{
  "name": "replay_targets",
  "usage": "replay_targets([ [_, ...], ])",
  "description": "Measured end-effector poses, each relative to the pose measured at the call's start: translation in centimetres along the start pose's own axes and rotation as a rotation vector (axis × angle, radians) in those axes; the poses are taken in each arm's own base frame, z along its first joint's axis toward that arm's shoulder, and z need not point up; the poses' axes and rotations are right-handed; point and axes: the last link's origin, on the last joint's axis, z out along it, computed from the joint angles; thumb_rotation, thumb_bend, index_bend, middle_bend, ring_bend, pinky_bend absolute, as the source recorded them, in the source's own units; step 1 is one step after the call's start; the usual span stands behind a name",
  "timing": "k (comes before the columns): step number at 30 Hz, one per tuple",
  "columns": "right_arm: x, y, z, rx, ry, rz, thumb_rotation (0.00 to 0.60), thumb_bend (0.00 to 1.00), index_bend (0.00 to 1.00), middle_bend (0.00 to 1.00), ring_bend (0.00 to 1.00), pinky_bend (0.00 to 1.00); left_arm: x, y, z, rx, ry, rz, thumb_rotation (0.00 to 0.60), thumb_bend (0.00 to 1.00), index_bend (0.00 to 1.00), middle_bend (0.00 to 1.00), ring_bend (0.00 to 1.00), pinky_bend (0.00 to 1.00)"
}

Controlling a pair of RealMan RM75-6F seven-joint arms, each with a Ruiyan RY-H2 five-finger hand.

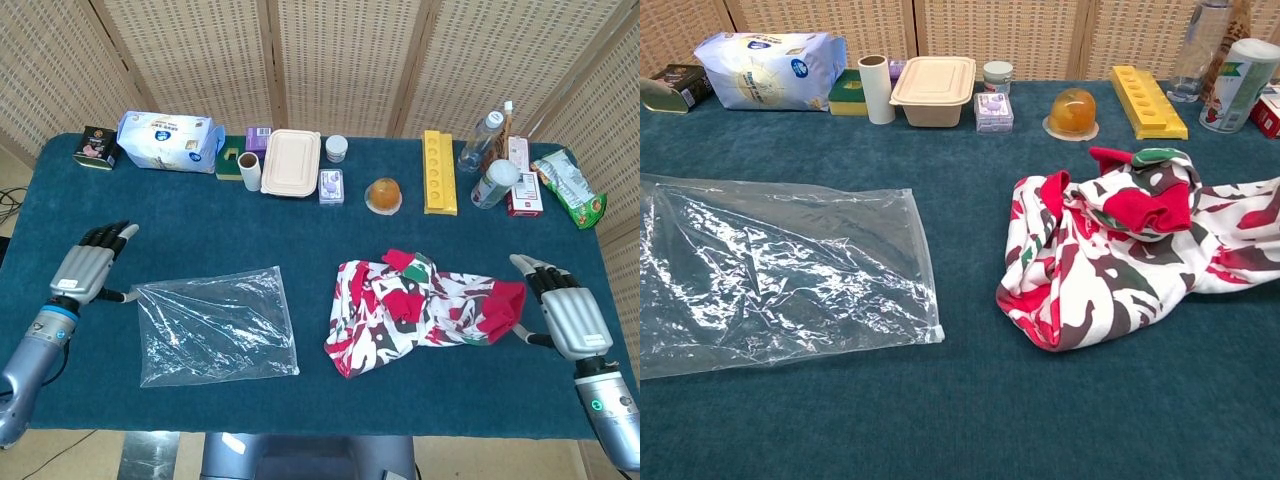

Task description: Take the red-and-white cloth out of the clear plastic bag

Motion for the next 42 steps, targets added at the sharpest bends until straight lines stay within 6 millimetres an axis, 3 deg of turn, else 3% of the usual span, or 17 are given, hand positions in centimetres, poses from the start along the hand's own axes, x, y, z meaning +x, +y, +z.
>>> replay_targets([
  [4, 0.2, 0.1, -1.0, -0.022, -0.016, -0.044, 0.600, 0.21, 0.07, 0.13, 0.17, 0.20, 0.4, -0.1, -0.9, 0.013, 0.071, -0.014, 0.600, 0.12, 0.00, 0.02, 0.00, 0.07],
  [8, 0.1, 0.3, -2.1, -0.042, -0.035, -0.069, 0.600, 0.21, 0.07, 0.13, 0.17, 0.20, 0.2, -0.3, -2.3, 0.023, 0.115, -0.040, 0.596, 0.04, 0.00, 0.02, 0.00, 0.07],
  [10, -0.1, 0.3, -2.5, -0.045, -0.043, -0.079, 0.600, 0.21, 0.07, 0.13, 0.17, 0.20, 0.1, -0.5, -3.2, 0.029, 0.101, -0.054, 0.533, 0.03, 0.00, 0.02, 0.00, 0.07],
  [12, -0.3, 0.3, -3.2, -0.053, -0.050, -0.087, 0.600, 0.21, 0.07, 0.13, 0.17, 0.20, 0.1, -0.9, -4.1, 0.040, 0.086, -0.061, 0.412, 0.02, 0.00, 0.02, 0.00, 0.07],
  [14, -0.3, 0.5, -3.7, -0.065, -0.048, -0.088, 0.600, 0.20, 0.07, 0.13, 0.17, 0.20, 0.1, -1.4, -5.3, 0.059, 0.076, -0.073, 0.385, 0.02, 0.00, 0.02, 0.00, 0.07],
  [20, -0.4, 1.0, -4.9, -0.108, -0.039, -0.080, 0.600, 0.20, 0.08, 0.15, 0.17, 0.20, 0.0, -2.0, -8.3, 0.099, 0.103, -0.103, 0.389, 0.05, 0.00, 0.02, 0.00, 0.07],
  [24, -0.6, 1.0, -5.7, -0.127, -0.032, -0.072, 0.600, 0.21, 0.12, 0.17, 0.18, 0.20, -0.1, -1.6, -10.3, 0.103, 0.142, -0.128, 0.424, 0.06, 0.02, 0.01, 0.00, 0.07],
  [34, -1.7, 0.7, -8.0, -0.129, -0.036, -0.042, 0.600, 0.21, 0.22, 0.24, 0.25, 0.24, -2.0, 0.7, -16.8, 0.095, 0.158, -0.189, 0.456, 0.07, 0.06, 0.02, 0.00, 0.07],
  [42, -2.5, 1.0, -9.8, -0.142, -0.034, -0.015, 0.600, 0.21, 0.24, 0.25, 0.25, 0.24, -2.8, 2.9, -19.2, 0.085, 0.151, -0.207, 0.464, 0.07, 0.08, 0.02, 0.00, 0.07],
])
